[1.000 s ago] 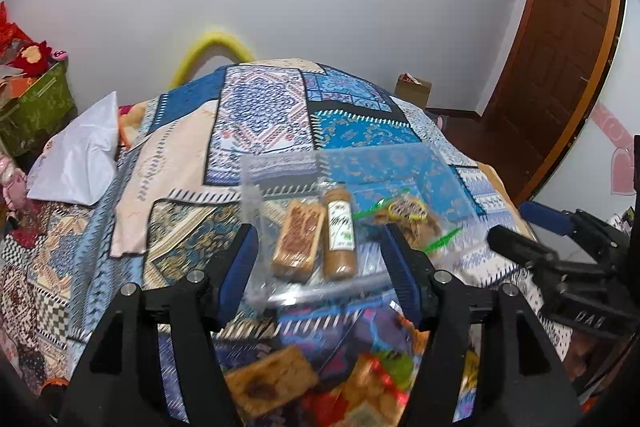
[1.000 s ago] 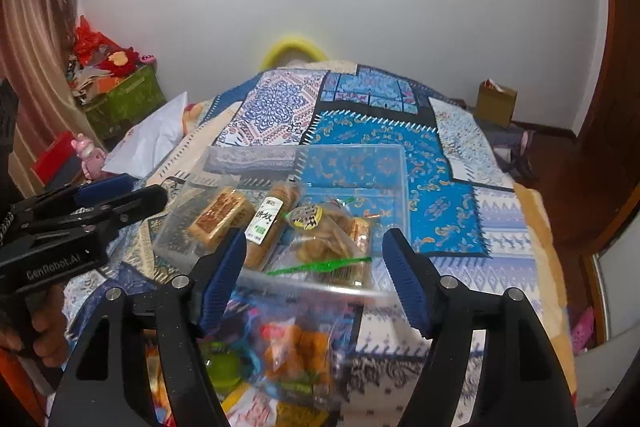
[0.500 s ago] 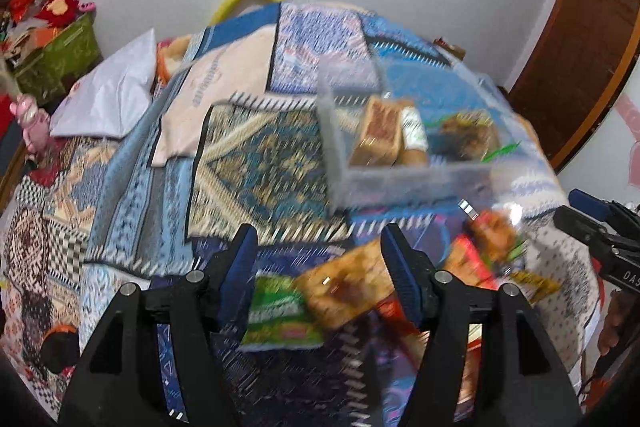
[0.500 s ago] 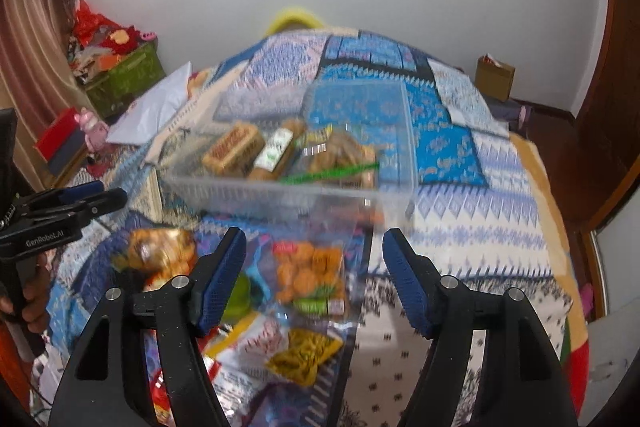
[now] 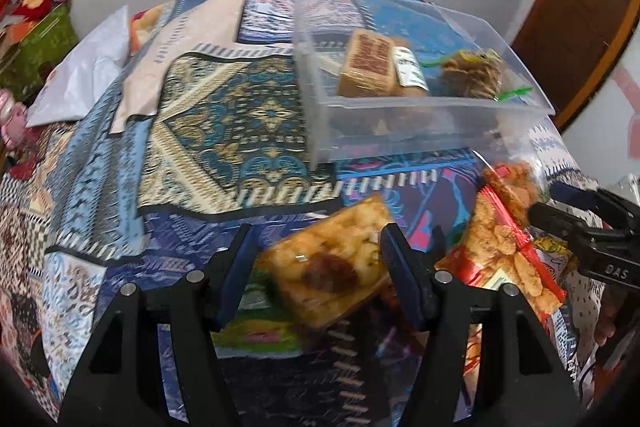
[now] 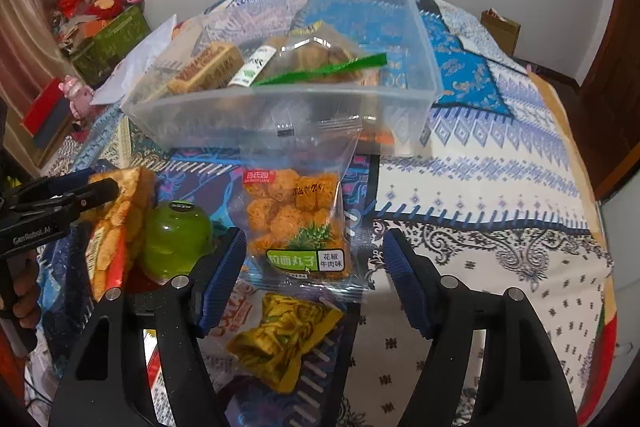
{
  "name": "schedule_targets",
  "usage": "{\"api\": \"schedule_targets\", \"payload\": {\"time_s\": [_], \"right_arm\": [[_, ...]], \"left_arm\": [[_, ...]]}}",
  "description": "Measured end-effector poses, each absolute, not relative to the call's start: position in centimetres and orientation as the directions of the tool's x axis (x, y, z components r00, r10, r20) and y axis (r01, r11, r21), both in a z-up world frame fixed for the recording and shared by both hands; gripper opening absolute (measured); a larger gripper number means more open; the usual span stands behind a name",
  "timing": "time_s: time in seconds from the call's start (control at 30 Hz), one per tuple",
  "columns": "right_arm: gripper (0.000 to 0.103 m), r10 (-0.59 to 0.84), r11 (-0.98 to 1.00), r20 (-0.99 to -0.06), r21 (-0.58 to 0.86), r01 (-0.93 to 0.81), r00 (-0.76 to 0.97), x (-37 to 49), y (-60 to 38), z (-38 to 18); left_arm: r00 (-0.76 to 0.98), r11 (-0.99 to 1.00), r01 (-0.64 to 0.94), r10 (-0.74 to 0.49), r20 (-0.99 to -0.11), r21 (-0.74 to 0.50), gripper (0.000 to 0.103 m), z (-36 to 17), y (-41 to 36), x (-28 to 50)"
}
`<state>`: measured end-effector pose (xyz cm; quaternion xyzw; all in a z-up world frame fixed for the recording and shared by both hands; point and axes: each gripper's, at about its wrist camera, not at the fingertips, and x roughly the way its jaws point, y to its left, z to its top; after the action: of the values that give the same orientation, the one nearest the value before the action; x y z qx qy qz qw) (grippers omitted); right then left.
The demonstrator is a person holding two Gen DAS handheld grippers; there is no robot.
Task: Organize snacks
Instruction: 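Grasp the nut cake pack with the left gripper while the right grasps the orange snack bag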
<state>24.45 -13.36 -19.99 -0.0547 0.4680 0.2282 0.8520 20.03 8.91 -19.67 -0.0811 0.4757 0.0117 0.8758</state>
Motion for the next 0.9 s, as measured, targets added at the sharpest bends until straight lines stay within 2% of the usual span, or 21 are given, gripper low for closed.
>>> {"api": "schedule_targets", "payload": {"time_s": [0.27,0.47,0.63,0.77,0.9], "right_arm": [[0.068,0.334,0.875,-0.842,0.111,-0.471,0.423,25.3,-11.7,-21.2],[0.067,0.331,0.874,-0.84,0.1,-0.476,0.43,25.3,-11.5,-21.7],[0.058,0.357,0.872,-0.828,0.128,-0.473,0.433,25.4,-12.3,-21.4],[0.047,0.369,0.874,-0.817,0.142,-0.465,0.444,25.1,-13.1,-21.1],[0.044,0.362,0.881,-0.808,0.133,-0.455,0.464,24.7,-13.7,-20.7]], "left_arm": [[0.545,0.985,-0.08,-0.085,-0.834,-0.153,0.067,-20.2,8.0,21.2],[0.51,0.977,-0.112,-0.099,-0.854,-0.18,0.079,-21.2,8.1,22.5],[0.502,0.977,-0.12,-0.095,-0.86,-0.178,0.08,-21.8,7.9,23.2],[0.511,0.977,-0.124,-0.086,-0.856,-0.172,0.077,-21.9,7.7,23.3],[0.518,0.979,-0.124,-0.076,-0.852,-0.163,0.075,-21.7,7.7,23.0]]}}
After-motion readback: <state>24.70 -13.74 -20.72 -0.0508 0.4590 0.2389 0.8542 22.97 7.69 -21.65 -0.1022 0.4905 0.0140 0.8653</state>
